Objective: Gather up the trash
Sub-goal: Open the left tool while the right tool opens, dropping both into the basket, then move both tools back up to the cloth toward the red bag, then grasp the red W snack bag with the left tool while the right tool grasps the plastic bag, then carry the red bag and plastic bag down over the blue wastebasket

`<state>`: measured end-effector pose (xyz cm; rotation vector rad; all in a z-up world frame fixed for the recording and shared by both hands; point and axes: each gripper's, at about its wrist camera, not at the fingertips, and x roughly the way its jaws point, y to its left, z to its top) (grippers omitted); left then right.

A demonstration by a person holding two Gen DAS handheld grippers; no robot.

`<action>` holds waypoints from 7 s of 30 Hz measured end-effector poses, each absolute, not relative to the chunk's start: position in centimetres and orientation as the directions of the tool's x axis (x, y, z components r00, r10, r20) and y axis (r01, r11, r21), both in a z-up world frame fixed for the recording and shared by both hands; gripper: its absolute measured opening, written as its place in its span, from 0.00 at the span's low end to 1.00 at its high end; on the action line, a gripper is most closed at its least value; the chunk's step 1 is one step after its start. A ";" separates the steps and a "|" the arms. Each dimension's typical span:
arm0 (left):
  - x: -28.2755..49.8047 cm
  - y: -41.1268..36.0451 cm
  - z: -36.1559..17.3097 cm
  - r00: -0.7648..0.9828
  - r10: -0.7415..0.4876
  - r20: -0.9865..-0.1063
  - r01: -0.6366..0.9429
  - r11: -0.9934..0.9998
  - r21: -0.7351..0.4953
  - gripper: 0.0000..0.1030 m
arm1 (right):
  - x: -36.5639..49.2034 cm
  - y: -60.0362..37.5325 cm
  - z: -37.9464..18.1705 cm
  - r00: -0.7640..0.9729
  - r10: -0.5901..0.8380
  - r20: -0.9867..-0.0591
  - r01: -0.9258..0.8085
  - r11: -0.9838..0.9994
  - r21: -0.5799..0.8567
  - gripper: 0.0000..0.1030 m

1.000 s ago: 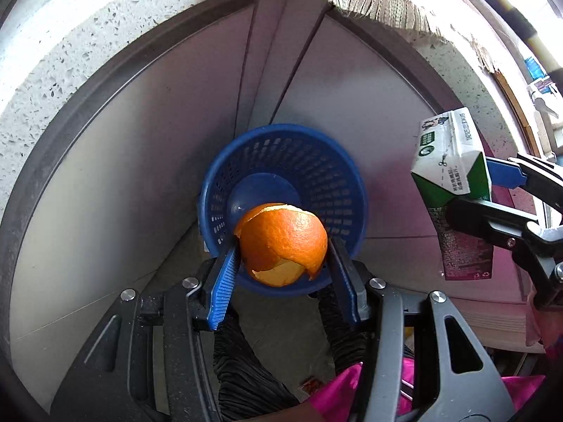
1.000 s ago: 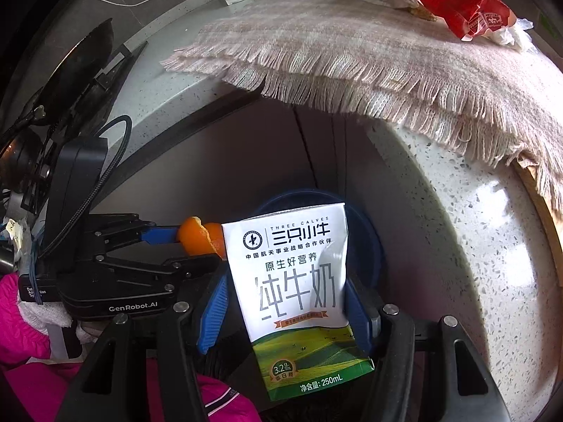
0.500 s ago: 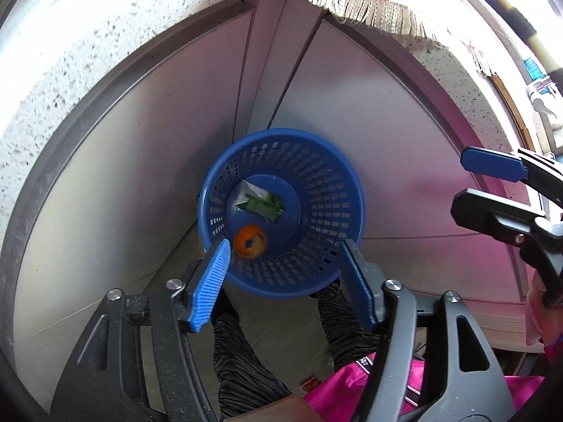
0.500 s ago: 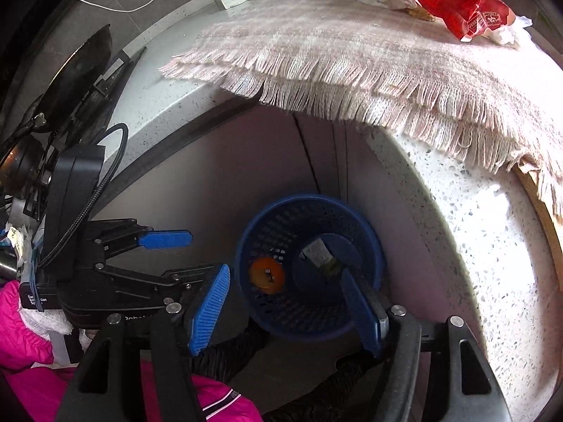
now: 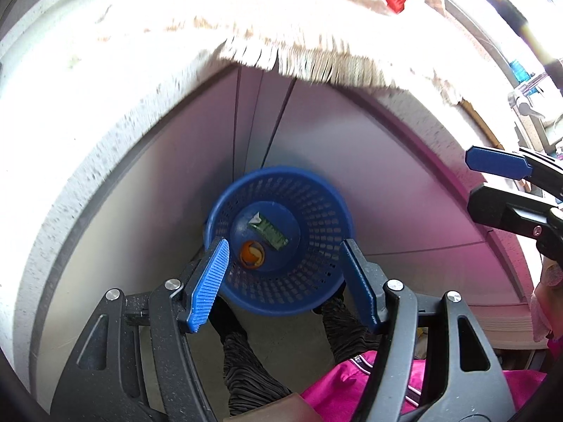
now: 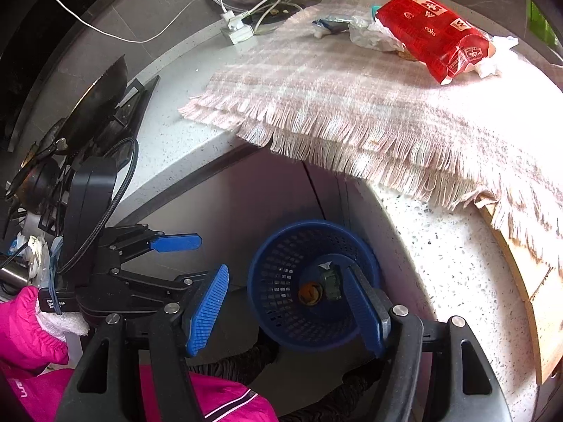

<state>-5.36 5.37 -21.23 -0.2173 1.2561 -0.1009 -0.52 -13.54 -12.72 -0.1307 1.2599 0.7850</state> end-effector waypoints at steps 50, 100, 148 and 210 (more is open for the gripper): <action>15.2 0.0 -9.3 0.524 -0.304 -0.796 -0.197 0.866 -0.460 0.76 | 25.7 -25.8 -7.0 0.287 0.474 -0.832 -0.324 0.866 0.382 0.81; 24.6 0.3 -15.1 0.438 -0.242 -0.866 -0.571 0.669 -0.476 0.82 | 33.9 -25.6 -16.7 0.057 0.683 -0.728 0.056 0.726 0.686 0.29; 1.9 5.5 -13.6 0.399 -0.260 -0.879 -0.296 0.871 -0.392 0.82 | 8.7 -24.2 -9.6 0.032 0.612 -0.790 -0.226 0.774 0.591 0.27; -4.6 4.4 -28.9 0.125 -0.187 -0.974 -0.175 0.963 -0.207 0.84 | -0.5 -11.9 -25.1 -0.214 0.284 -0.935 -0.346 0.873 0.344 0.32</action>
